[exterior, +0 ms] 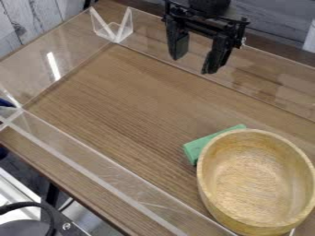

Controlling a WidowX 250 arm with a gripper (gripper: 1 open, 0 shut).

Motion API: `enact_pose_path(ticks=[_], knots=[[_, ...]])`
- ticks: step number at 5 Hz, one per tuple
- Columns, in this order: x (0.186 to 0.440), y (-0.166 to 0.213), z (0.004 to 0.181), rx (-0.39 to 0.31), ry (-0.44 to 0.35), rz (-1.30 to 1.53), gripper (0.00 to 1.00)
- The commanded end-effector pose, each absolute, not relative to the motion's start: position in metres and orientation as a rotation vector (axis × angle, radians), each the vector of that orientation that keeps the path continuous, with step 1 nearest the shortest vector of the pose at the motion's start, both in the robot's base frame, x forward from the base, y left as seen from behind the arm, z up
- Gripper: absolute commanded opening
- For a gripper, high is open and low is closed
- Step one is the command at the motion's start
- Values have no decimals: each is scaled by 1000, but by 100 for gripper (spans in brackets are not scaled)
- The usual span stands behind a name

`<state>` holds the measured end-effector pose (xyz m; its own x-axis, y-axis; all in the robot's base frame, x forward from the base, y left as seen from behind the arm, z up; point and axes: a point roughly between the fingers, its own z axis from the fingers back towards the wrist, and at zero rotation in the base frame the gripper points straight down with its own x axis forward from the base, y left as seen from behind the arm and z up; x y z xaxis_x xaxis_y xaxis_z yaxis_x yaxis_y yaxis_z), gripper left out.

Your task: Put the green block in the brown bowl

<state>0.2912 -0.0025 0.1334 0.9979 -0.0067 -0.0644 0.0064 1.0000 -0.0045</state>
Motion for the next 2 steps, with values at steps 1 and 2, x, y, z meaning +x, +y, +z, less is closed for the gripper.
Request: enact_pose_path(ticks=[1, 2], knots=[[287, -3, 120, -7, 72, -69, 100], [275, -4, 104, -11, 71, -208, 100]])
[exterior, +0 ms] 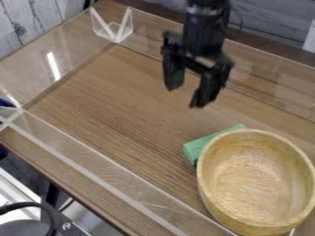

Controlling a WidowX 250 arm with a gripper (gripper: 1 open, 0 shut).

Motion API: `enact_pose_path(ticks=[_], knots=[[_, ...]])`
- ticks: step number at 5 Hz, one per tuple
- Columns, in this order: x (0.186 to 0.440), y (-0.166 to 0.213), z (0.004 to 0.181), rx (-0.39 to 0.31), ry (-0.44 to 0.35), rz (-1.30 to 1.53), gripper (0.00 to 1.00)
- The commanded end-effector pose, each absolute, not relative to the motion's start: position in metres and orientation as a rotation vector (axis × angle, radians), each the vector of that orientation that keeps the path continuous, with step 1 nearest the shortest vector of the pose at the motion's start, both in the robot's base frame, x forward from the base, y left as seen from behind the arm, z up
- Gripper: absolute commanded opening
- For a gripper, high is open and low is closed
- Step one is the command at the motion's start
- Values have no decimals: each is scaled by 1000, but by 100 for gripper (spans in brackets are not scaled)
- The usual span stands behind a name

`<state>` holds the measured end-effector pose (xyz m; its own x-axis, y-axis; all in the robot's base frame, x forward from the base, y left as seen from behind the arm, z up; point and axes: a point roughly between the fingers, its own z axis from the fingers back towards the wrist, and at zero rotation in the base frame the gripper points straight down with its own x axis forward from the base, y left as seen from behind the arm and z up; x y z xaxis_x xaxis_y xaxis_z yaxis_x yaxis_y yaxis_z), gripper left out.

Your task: Put the green block in the brown bowl

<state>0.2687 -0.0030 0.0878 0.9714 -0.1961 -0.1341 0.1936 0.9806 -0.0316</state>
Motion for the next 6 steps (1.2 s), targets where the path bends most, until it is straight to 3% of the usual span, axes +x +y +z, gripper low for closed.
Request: enact_pose_path(ticks=[1, 2, 4, 6], knots=[[256, -10, 89, -1, 123, -260, 100], [240, -16, 71, 9, 178, -289, 100], [232, -26, 47, 27, 88, -339, 100], [231, -22, 44, 39, 102, -406, 100]])
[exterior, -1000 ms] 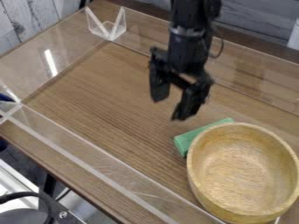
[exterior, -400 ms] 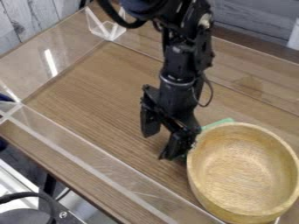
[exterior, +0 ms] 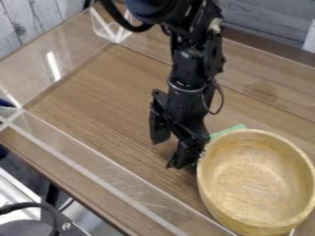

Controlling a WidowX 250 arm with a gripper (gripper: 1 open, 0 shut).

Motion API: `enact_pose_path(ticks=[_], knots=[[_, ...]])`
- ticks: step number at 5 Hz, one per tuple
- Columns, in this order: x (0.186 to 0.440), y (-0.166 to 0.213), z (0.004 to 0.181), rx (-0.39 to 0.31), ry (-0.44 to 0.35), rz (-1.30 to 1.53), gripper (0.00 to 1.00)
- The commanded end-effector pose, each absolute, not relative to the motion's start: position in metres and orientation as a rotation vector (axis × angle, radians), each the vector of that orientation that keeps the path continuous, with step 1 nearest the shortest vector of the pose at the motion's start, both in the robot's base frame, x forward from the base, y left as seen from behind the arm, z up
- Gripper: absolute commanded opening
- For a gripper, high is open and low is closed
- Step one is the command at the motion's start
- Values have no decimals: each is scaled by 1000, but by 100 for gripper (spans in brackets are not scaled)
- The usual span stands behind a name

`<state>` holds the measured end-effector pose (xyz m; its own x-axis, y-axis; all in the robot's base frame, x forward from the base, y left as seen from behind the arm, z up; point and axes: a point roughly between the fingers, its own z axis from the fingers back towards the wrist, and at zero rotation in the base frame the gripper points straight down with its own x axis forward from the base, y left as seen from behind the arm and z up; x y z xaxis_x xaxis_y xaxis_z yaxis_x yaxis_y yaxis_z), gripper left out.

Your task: Put the green block in the brown bowl

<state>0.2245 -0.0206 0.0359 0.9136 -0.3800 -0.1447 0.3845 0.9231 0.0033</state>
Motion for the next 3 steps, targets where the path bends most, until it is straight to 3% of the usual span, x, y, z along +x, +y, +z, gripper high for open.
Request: enact_pose_path(ticks=[1, 3], knots=[[235, -27, 42, 54, 111, -392, 100], [243, -30, 32, 49, 101, -411, 100]])
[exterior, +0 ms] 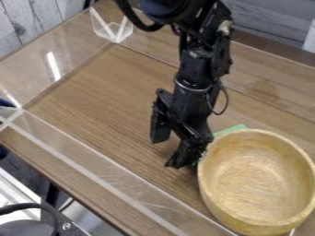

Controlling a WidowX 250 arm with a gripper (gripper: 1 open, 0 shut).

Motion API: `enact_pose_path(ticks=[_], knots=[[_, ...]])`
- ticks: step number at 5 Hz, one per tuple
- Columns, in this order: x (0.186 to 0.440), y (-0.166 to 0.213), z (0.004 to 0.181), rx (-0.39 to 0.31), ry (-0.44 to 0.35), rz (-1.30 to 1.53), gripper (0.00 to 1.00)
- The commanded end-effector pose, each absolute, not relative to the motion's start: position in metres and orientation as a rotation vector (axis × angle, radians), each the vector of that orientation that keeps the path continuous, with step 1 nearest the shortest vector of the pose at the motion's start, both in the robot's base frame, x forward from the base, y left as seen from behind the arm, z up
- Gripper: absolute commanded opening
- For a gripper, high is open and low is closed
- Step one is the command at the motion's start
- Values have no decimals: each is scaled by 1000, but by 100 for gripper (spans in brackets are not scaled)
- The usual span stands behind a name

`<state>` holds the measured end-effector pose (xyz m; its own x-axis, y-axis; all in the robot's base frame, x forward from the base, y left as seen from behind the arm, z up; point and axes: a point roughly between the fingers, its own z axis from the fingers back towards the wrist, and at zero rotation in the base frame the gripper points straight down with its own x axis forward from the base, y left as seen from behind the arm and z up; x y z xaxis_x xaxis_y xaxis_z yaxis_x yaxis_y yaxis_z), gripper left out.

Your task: Put the green block in the brown bowl

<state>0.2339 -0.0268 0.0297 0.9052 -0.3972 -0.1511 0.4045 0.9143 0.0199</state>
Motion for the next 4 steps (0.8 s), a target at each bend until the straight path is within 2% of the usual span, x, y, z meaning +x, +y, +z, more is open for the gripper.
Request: enact_pose_path(ticks=[1, 2, 4], knots=[[248, -29, 25, 29, 83, -440, 100], [253, -27, 26, 16, 71, -461, 0], [262, -30, 31, -2, 12, -512, 0]])
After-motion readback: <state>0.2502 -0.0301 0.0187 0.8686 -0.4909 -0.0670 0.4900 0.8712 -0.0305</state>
